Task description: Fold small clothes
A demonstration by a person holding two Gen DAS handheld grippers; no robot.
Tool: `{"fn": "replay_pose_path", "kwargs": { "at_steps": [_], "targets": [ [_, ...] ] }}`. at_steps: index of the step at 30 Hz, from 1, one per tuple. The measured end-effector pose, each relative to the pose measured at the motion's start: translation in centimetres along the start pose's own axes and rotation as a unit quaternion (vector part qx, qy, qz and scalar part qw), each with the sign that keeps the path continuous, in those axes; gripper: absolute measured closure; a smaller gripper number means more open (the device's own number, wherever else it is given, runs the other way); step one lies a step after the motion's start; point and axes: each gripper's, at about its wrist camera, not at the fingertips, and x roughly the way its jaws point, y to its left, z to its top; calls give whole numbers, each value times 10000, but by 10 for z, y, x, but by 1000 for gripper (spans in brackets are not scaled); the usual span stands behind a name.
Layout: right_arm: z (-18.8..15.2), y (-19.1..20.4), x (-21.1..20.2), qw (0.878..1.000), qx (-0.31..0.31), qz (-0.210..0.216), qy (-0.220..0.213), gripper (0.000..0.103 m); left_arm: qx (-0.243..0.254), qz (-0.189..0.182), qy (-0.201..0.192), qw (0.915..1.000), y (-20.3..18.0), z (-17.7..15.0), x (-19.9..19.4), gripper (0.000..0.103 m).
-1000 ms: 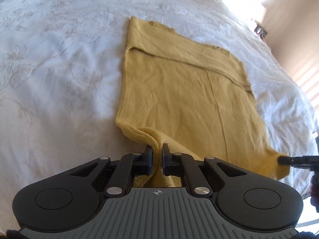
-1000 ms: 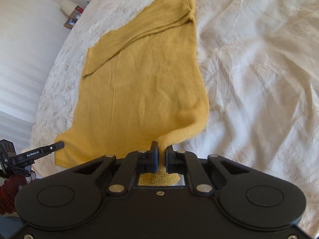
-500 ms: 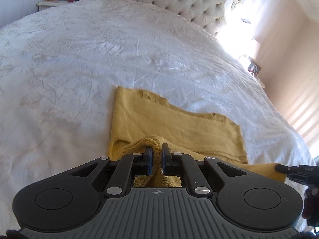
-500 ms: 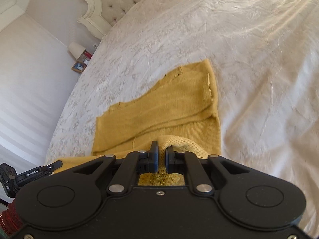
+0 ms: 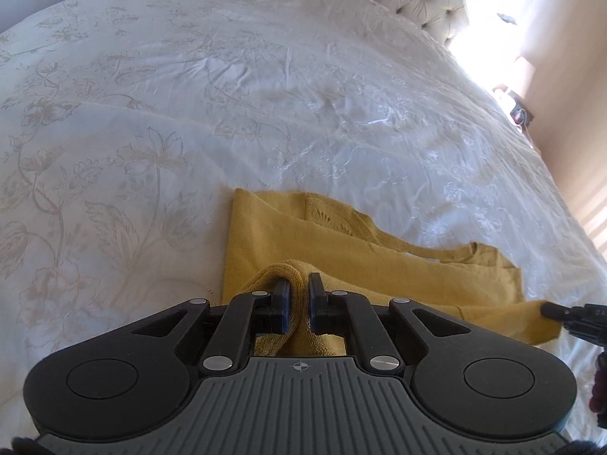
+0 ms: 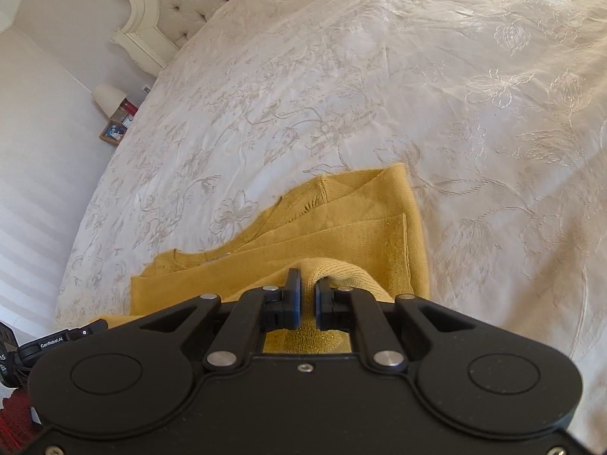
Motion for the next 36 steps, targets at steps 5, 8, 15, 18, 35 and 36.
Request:
{"fn": "replay_pose_path", "kwargs": {
  "at_steps": [5, 8, 15, 18, 35, 36],
  "targets": [
    [10, -10, 23, 9993, -14, -352, 88, 81, -136, 385, 60, 9991, 14, 11, 26, 84],
    [15, -14, 23, 9985, -19, -544, -78, 75, -182, 522, 39, 9985, 20, 17, 31, 67],
    [10, -2, -3, 9927, -547, -928, -541, 39, 615, 652, -241, 9957, -3, 14, 3, 45],
    [-4, 13, -10, 9910, -897, -874, -482, 29, 840, 574, -228, 9946, -19, -4, -11, 38],
    [-73, 71, 49, 9532, -2810, -995, 503, 28, 1312, 455, 677, 9880, -51, -56, 38, 37],
    [-68, 71, 53, 9530, -2814, -1017, 481, 28, 1348, 456, 657, 9876, -50, -50, 42, 37]
  ]
}}
